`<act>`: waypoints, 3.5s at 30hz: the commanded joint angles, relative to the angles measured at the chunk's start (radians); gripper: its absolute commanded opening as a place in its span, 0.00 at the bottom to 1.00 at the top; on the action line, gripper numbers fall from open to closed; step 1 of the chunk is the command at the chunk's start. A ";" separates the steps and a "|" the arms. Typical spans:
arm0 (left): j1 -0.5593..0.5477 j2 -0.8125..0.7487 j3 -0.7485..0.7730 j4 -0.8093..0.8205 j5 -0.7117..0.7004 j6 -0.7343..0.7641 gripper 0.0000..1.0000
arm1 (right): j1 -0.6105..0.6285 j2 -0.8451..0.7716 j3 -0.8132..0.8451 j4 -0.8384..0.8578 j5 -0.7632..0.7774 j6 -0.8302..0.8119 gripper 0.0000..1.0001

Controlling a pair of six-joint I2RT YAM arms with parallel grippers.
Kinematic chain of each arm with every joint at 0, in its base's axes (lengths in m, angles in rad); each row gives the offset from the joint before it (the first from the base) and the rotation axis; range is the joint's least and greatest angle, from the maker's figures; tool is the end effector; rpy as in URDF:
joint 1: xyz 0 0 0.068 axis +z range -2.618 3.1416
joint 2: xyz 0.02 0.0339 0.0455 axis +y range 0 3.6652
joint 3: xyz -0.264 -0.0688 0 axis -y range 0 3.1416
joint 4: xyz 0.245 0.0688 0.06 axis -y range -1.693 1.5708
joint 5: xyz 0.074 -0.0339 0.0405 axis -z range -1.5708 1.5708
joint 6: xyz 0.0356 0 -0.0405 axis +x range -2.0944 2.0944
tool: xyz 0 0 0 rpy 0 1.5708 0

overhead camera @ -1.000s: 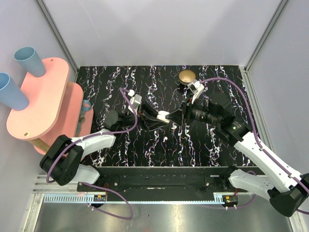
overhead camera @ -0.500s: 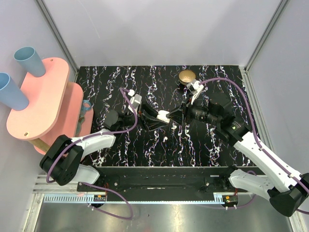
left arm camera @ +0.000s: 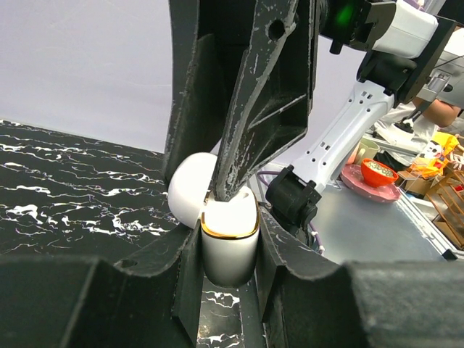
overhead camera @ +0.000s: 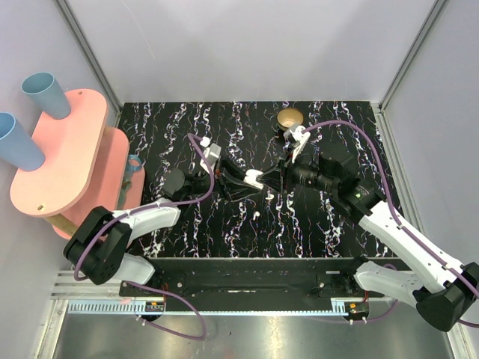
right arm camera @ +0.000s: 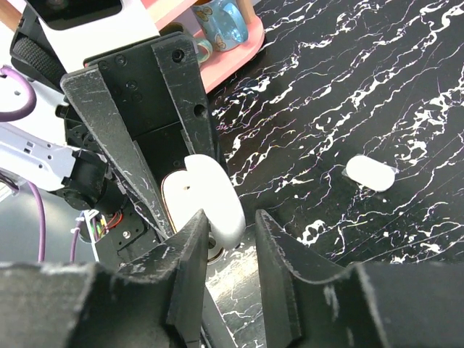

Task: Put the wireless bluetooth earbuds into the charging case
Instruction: Pass from the left arm to the right, then pass from the right arm to the left, then pick up the right earbud from the center of the board.

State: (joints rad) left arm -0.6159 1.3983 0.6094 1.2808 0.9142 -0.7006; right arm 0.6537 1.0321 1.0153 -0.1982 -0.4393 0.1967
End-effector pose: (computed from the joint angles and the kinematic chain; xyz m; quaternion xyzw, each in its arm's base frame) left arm 0.2076 -0.1815 0.2872 0.3588 0.4765 -0.6503 0.4704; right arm 0.1768 0.1545 0.3733 -0.3053 0.7095 0.4071 0.4876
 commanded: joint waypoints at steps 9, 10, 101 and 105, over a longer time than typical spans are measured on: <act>0.002 0.033 0.064 0.384 0.012 -0.040 0.00 | 0.017 -0.013 -0.001 0.077 -0.044 -0.086 0.08; 0.002 0.037 0.066 0.384 0.012 -0.043 0.01 | 0.018 -0.015 -0.001 0.077 -0.042 -0.089 0.07; -0.064 -0.229 -0.296 0.385 -0.414 0.607 0.00 | 0.044 -0.122 -0.020 0.019 0.468 0.204 0.73; -0.064 -0.311 -0.329 0.385 -0.436 0.630 0.00 | 0.024 -0.060 -0.003 -0.075 0.458 0.283 0.73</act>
State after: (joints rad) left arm -0.6796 1.1679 0.3023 1.2758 0.5423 -0.1520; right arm 0.6949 0.9230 0.9939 -0.1787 -0.0422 0.3798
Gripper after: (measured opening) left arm 0.340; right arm 0.732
